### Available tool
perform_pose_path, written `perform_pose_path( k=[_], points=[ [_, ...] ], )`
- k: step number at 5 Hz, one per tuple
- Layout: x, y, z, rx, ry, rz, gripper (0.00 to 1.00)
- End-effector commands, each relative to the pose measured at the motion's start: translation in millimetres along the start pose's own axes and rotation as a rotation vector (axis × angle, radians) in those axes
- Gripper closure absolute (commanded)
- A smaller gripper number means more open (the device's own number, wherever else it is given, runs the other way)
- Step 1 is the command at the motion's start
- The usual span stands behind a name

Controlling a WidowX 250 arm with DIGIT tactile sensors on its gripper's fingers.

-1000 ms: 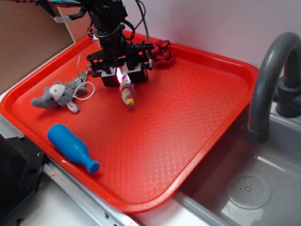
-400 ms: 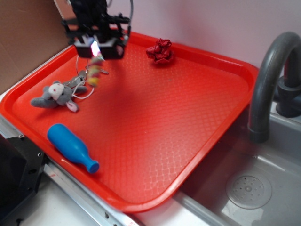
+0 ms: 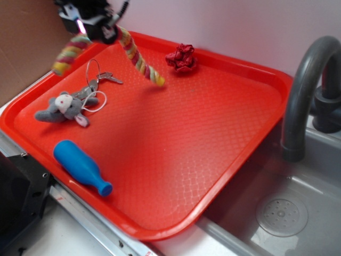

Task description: Grab the multicolored rope.

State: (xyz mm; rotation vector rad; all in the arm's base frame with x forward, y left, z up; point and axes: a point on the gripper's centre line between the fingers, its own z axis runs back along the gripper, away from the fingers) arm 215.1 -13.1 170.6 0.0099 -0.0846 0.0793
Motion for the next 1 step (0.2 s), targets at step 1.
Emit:
perform_pose_path(
  k=[1],
  points=[
    [-0.3, 9.0, 34.8, -0.032, -0.058, 0.006, 1.00]
  ],
)
